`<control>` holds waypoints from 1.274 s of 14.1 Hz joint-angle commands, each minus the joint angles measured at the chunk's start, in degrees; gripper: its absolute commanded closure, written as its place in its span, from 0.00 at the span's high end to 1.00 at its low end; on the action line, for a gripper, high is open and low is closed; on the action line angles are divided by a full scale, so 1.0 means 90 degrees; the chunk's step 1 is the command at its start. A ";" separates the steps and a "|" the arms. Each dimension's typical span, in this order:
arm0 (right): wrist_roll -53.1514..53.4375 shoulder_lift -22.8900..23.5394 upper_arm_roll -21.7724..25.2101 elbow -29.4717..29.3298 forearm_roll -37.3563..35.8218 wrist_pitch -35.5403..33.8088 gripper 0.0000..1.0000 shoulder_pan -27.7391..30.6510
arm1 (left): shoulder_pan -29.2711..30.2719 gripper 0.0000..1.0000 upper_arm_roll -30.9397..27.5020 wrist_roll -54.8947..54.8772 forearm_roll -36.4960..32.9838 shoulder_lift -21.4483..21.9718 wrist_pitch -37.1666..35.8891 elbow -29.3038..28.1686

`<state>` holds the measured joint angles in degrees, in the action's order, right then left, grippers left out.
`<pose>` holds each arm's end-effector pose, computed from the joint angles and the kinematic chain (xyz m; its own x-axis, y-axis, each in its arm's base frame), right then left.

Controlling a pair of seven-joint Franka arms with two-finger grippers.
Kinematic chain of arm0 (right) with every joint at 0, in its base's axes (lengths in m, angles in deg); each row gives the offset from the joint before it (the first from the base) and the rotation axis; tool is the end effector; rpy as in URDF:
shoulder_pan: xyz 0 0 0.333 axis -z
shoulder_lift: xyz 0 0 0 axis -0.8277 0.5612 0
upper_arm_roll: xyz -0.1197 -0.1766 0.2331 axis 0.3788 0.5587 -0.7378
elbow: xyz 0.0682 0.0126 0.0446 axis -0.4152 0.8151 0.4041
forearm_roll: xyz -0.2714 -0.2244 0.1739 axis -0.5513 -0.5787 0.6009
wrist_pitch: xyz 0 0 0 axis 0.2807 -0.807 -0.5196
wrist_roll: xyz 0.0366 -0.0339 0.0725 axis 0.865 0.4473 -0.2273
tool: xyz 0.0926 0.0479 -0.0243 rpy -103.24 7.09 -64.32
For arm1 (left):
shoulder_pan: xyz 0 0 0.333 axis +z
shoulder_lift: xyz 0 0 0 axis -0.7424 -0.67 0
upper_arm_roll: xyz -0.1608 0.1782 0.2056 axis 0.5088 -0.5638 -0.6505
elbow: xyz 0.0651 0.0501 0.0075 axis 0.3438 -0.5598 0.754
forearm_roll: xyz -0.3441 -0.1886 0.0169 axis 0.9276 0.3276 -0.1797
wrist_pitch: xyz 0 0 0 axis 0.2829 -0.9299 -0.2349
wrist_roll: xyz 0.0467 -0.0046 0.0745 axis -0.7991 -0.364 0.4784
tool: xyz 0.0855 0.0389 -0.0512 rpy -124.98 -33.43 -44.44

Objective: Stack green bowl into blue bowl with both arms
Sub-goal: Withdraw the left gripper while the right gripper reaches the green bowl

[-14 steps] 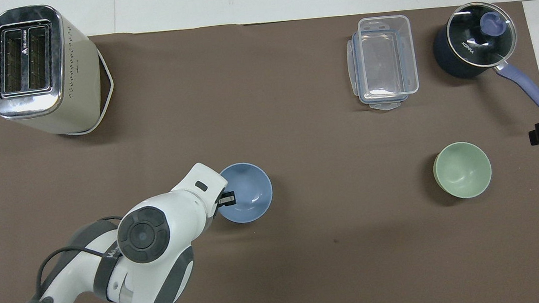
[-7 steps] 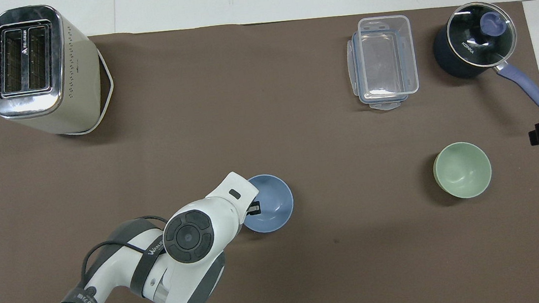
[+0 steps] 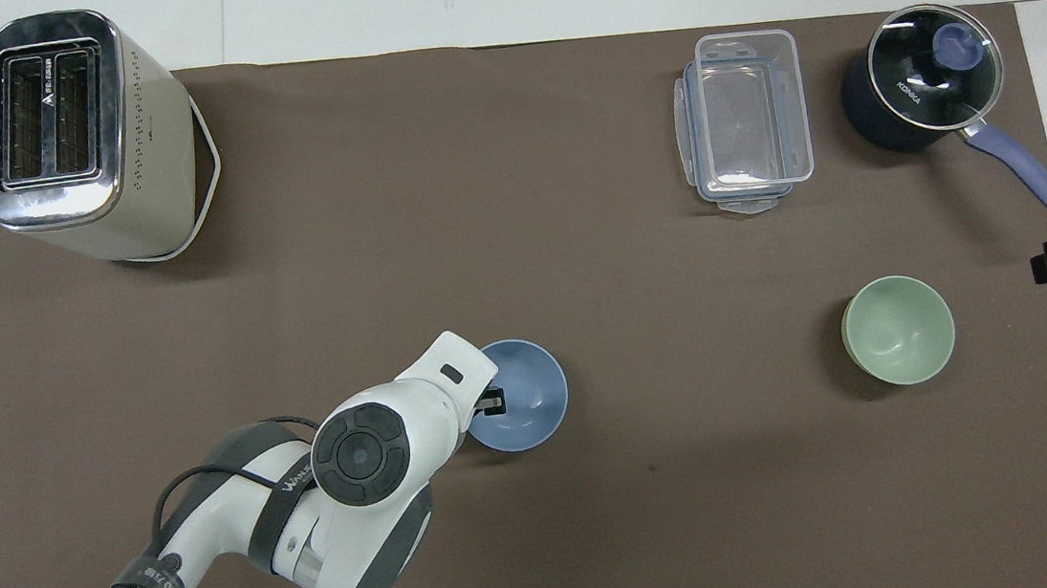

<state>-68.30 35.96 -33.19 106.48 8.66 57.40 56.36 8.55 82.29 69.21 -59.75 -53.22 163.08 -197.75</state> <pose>0.5110 -0.0414 0.6487 0.9998 -0.0152 -0.0122 -0.0150 -0.9997 0.0187 0.4189 -0.3331 0.3353 0.9947 -0.0256 0.1000 -0.0381 -0.9914 0.1255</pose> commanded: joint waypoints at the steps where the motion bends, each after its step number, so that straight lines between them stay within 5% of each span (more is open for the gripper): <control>1: -0.0203 -0.0079 -0.0007 0.0486 -0.0007 0.0515 1.00 0.0091 | 0.0235 1.00 -0.0064 -0.0284 -0.0114 0.0285 -0.0498 0.0109; 8: -0.0467 0.0038 -0.0017 0.1882 0.0032 0.1969 1.00 0.0287 | 0.1757 1.00 -0.0083 -0.2303 -0.0114 0.1291 -0.1972 0.0429; 13: -0.0955 0.0282 -0.0007 0.2829 0.0158 0.3248 1.00 0.0550 | 0.2880 1.00 -0.0083 -0.3787 -0.0153 0.1058 -0.3690 0.2371; 18: -0.1161 0.0487 -0.0007 0.3445 0.0218 0.4109 1.00 0.0804 | 0.3223 1.00 -0.0123 -0.4296 -0.0445 0.0532 -0.4834 0.4061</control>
<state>-76.85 41.44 -33.11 135.01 9.18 92.12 62.66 36.36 80.68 32.46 -61.81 -44.06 123.54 -168.25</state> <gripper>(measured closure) 0.000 0.000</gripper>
